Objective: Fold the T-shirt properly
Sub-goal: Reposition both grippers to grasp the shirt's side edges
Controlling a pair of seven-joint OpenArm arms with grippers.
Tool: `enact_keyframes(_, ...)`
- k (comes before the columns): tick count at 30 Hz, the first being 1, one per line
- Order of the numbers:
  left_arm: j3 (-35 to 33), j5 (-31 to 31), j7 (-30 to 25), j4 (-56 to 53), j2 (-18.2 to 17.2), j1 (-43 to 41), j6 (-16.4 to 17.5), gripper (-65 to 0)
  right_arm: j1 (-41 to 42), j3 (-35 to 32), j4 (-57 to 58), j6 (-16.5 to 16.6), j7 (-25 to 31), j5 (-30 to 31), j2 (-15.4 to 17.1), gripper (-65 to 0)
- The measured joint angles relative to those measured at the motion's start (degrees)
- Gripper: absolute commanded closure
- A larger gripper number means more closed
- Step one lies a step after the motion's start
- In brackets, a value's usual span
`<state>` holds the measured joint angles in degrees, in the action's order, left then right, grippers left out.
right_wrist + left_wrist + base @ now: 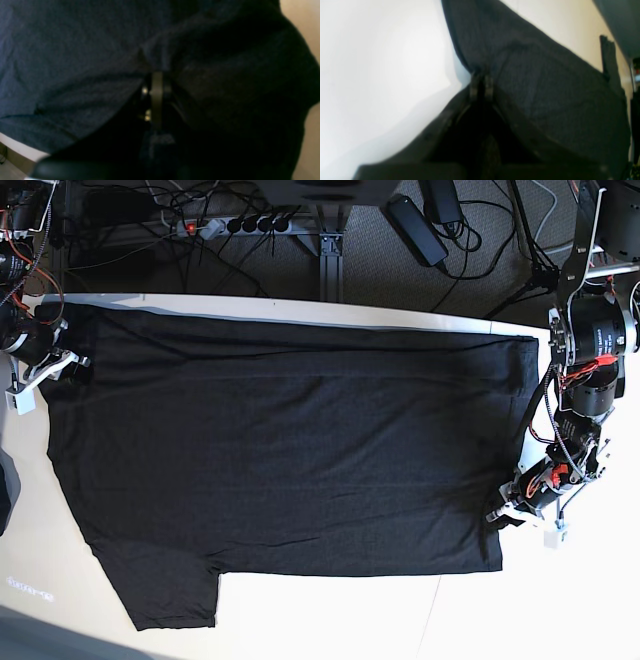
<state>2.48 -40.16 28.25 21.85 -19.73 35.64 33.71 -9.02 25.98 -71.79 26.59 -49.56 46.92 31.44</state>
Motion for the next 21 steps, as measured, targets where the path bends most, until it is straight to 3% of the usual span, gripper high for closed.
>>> enact_keyframes(7,0.0,0.33,0.0,0.0,0.04,0.11,0.0,0.0,-0.04,1.51,-1.73,0.02,-1.46,1.42,-0.09,0.0)
enact_keyframes(13,0.0,0.63,0.0,0.0,0.02,0.11,0.0,0.0,-0.63,8.63,-10.64,0.13,-3.45,0.79,-0.44,0.0)
enact_keyframes(21,0.0,0.46,1.97,0.26,0.02,0.11,2.34,0.0,5.95,10.78,-15.91,0.13,-5.9,0.2,0.39,0.0)
